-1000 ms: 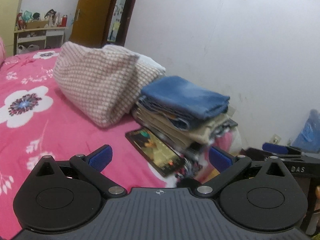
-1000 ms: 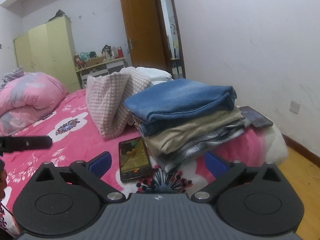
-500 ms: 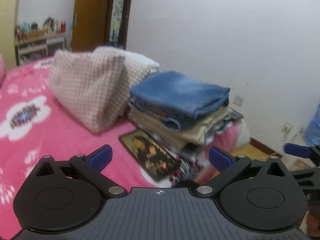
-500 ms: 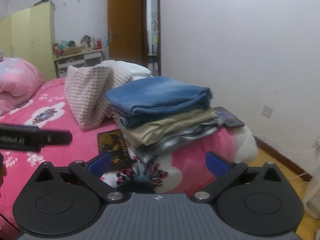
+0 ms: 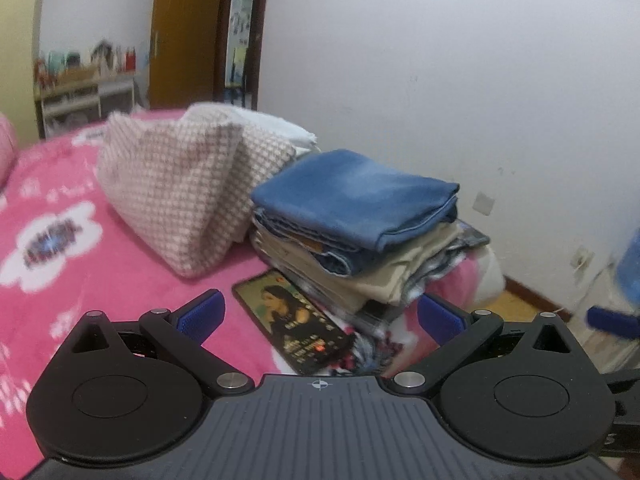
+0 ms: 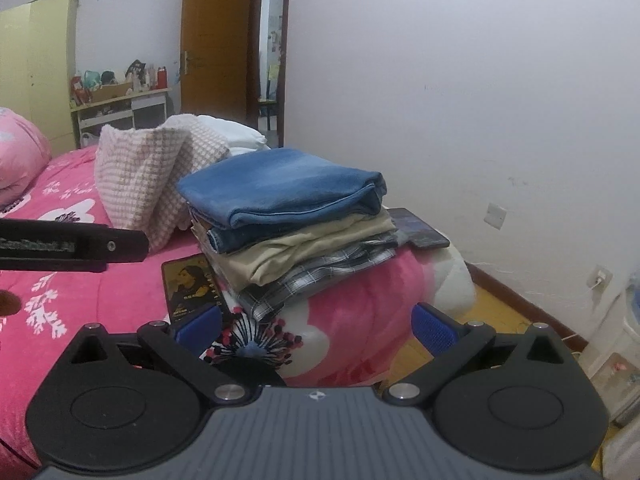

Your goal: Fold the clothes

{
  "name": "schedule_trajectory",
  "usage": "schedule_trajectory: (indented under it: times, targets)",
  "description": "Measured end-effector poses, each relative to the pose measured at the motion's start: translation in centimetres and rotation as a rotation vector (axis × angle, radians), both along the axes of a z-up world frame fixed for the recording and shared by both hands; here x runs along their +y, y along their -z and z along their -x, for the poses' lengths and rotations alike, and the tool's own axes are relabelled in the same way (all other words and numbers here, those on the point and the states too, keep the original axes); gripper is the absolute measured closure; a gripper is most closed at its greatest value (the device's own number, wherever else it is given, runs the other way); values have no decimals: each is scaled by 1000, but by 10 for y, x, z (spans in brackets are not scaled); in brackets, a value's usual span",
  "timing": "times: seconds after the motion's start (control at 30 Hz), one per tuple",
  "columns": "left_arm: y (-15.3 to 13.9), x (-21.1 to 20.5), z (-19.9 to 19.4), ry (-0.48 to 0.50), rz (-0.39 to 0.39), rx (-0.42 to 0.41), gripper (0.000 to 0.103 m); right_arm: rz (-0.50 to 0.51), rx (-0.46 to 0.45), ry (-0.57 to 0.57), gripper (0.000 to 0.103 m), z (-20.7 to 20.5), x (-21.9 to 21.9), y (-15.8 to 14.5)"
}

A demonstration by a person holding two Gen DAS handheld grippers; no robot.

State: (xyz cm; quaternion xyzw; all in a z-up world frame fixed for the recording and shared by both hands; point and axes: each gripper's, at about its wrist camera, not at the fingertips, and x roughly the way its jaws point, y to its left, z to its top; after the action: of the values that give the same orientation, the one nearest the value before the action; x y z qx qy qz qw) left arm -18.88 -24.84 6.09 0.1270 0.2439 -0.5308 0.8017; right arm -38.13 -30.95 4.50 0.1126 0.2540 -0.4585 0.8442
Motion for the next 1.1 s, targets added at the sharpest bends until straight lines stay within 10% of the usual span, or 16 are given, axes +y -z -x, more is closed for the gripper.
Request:
schedule_trajectory:
  times: [1.1]
  targets:
    - [3, 3, 11, -8, 13, -33, 0, -4, -6, 7, 0, -2, 11, 2]
